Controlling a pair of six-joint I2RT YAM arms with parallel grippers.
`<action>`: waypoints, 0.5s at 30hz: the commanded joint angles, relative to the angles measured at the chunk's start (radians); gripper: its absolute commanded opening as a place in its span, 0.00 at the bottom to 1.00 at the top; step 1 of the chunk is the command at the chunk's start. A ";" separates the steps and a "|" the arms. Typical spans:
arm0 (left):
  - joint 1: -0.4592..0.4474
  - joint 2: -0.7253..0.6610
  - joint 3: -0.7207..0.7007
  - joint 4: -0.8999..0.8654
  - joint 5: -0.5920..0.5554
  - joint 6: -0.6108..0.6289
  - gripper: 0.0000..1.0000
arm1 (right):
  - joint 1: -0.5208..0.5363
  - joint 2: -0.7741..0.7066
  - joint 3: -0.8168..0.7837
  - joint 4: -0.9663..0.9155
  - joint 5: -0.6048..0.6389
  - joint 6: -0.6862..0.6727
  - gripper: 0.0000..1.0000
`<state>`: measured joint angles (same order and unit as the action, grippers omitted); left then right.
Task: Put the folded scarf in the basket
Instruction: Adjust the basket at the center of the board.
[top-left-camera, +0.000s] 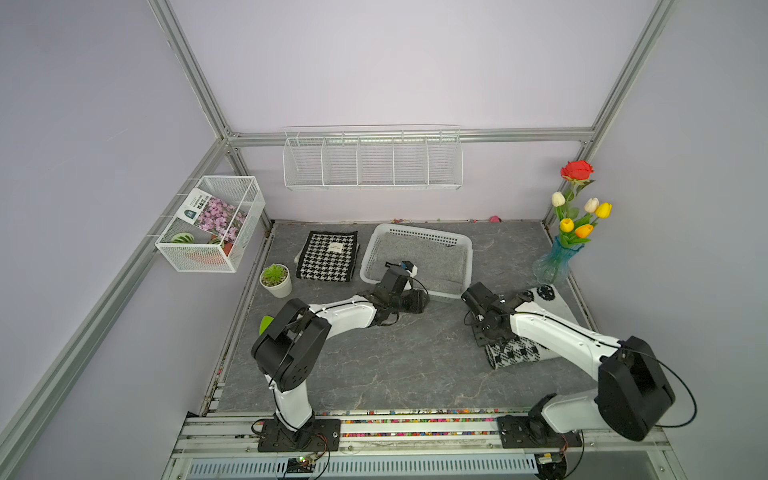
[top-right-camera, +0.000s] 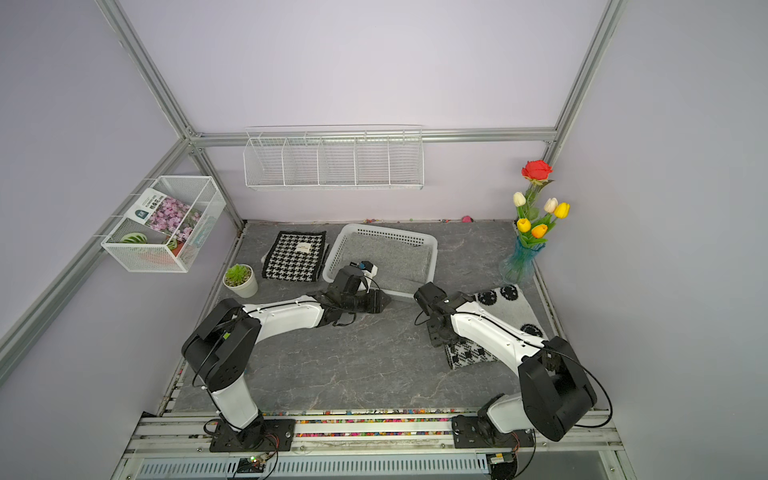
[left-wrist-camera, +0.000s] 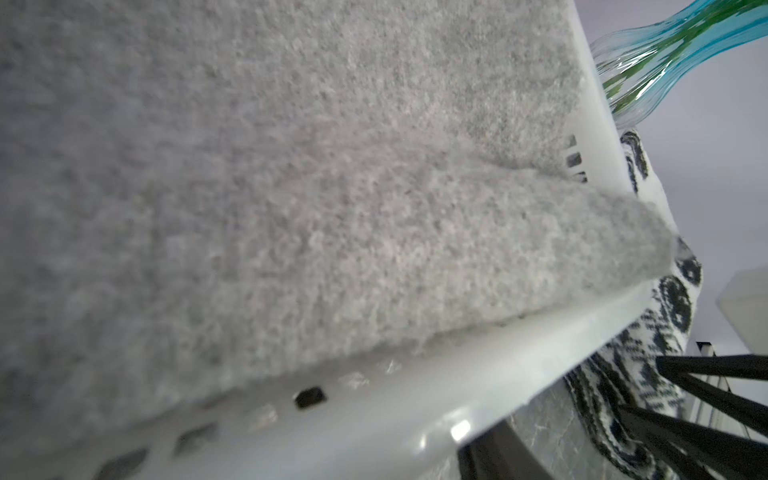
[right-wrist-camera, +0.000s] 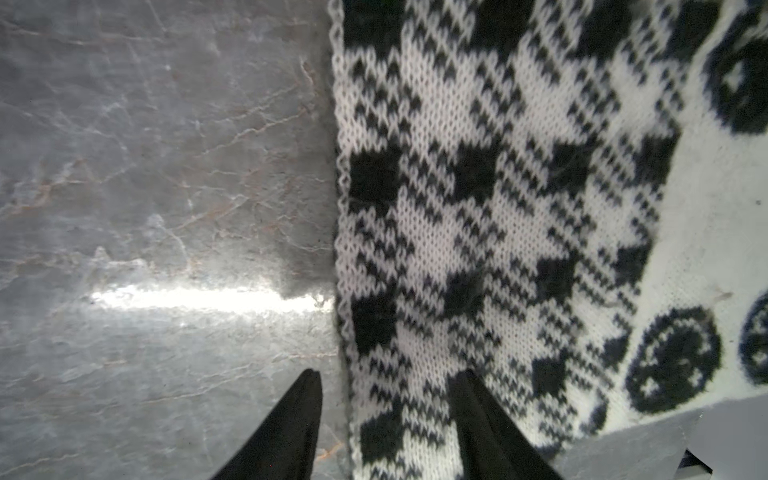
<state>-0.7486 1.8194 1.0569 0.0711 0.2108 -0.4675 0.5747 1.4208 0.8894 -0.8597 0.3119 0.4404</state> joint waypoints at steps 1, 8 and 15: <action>-0.012 0.073 0.106 -0.022 -0.020 0.042 0.52 | 0.004 -0.001 -0.044 0.057 -0.010 0.029 0.57; -0.074 0.087 0.150 -0.037 0.001 0.040 0.52 | 0.005 0.028 -0.036 0.028 0.050 0.046 0.58; -0.088 -0.163 -0.062 -0.080 0.051 -0.071 0.53 | 0.029 0.152 0.001 -0.025 0.087 0.064 0.53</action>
<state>-0.8406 1.7714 1.0771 0.0177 0.2283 -0.4866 0.5949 1.5307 0.8684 -0.8490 0.3782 0.4873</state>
